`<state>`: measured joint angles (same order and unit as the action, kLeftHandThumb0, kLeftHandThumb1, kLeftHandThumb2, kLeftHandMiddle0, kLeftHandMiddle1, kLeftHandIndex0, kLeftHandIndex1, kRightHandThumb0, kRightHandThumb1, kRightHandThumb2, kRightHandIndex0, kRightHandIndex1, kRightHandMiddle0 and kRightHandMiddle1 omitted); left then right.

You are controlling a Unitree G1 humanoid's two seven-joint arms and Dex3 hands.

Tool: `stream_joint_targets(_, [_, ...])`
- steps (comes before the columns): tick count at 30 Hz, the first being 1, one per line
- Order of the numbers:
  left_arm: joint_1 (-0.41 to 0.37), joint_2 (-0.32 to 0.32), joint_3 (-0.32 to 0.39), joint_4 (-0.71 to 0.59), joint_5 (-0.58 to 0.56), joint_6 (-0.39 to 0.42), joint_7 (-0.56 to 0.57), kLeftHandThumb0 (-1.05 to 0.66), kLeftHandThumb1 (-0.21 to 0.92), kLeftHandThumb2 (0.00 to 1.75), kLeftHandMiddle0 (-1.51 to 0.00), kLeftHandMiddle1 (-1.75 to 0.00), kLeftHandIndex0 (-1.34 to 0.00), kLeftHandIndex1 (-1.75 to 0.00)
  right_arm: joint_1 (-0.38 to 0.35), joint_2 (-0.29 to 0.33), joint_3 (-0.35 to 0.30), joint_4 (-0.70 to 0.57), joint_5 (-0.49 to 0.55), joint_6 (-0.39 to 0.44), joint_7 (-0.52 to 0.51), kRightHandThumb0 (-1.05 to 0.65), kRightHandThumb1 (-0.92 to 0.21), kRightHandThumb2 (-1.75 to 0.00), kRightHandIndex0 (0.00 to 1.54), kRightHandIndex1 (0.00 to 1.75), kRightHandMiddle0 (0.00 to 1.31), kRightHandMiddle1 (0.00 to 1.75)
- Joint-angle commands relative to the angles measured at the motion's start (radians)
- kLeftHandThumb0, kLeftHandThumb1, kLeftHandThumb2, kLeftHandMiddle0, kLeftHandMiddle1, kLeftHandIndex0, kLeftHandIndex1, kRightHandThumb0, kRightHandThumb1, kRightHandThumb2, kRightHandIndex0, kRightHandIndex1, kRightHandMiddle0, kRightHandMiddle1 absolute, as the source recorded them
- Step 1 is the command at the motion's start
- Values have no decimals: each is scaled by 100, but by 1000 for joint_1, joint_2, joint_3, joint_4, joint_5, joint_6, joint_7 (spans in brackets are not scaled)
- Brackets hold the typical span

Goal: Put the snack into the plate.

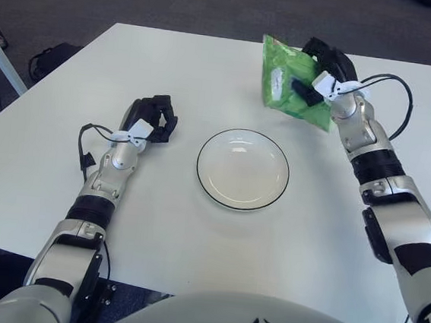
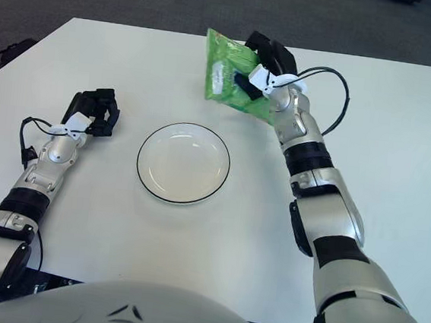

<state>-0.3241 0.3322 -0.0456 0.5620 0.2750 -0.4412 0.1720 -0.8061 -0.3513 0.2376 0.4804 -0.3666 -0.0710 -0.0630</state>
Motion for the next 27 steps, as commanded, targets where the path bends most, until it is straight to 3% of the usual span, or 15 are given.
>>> stream_joint_targets(1, [101, -28, -29, 88, 22, 20, 3, -50, 57, 107, -137, -175, -112, -175, 54, 19, -17, -127, 32, -26, 40, 0, -4, -153, 94, 144, 60, 175])
stream_joint_targets(12, [93, -34, -26, 105, 17, 13, 4, -50, 57, 108, -137, -175, -112, -175, 87, 35, 6, -217, -28, -152, 56, 0, -3, -161, 88, 162, 59, 175])
stream_joint_targets(19, [89, -39, -25, 108, 13, 13, 5, -50, 56, 108, -137, -175, -112, -175, 154, 59, 43, -398, -14, -109, 155, 0, -2, -165, 85, 171, 60, 175])
stream_joint_targets(27, [88, -34, -32, 106, 31, 18, 18, -51, 57, 109, -138, -175, -113, -175, 189, 66, 62, -477, 2, -108, 266, 0, -2, -165, 84, 172, 60, 175])
